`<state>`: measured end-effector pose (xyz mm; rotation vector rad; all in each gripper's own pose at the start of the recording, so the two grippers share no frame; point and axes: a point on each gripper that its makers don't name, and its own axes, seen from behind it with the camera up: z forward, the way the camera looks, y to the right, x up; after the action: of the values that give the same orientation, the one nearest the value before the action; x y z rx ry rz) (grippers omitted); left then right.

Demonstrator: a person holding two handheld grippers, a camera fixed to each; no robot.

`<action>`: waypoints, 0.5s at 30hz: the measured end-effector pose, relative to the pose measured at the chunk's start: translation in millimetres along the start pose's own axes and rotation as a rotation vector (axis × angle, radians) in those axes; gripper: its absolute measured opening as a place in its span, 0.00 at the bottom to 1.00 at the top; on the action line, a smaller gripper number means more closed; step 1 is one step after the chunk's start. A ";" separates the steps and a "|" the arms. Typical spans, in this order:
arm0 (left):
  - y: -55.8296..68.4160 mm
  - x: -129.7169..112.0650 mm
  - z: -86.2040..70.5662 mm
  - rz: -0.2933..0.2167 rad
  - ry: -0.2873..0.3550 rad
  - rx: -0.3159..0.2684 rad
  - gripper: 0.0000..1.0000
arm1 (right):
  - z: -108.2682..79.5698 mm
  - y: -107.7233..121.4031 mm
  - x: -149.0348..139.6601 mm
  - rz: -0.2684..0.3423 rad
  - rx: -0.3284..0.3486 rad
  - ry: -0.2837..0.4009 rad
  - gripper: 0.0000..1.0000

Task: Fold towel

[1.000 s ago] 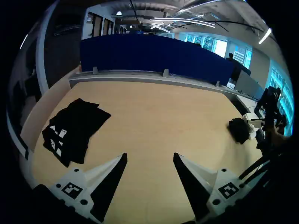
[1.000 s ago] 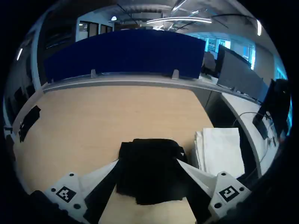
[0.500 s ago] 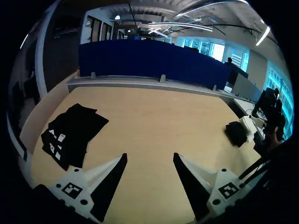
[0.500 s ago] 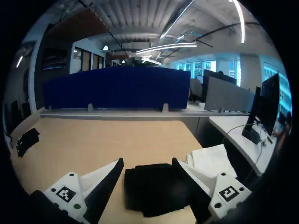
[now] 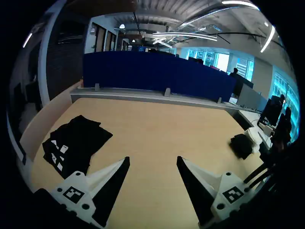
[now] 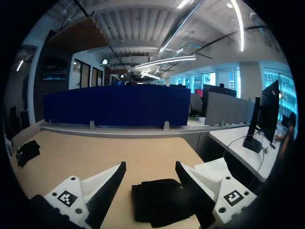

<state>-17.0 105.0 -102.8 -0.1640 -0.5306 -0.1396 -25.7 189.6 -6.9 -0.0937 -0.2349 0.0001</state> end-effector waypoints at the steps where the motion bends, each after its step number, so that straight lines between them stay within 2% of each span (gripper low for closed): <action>1: -0.7 4.2 0.0 -0.007 0.015 -0.001 0.91 | -1.3 -2.4 3.7 0.003 0.000 0.009 1.00; 8: -12.4 31.1 3.5 -0.025 0.111 0.018 0.91 | -8.6 -25.2 29.3 -0.003 0.010 0.083 1.00; 15: -21.7 59.6 4.6 -0.022 0.206 0.035 0.91 | -13.0 -68.8 47.8 -0.034 0.055 0.117 1.00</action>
<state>27.8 79.3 -65.7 -0.1077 -0.3295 -0.1665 23.0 120.4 -2.0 -0.0348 -0.1190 -0.0326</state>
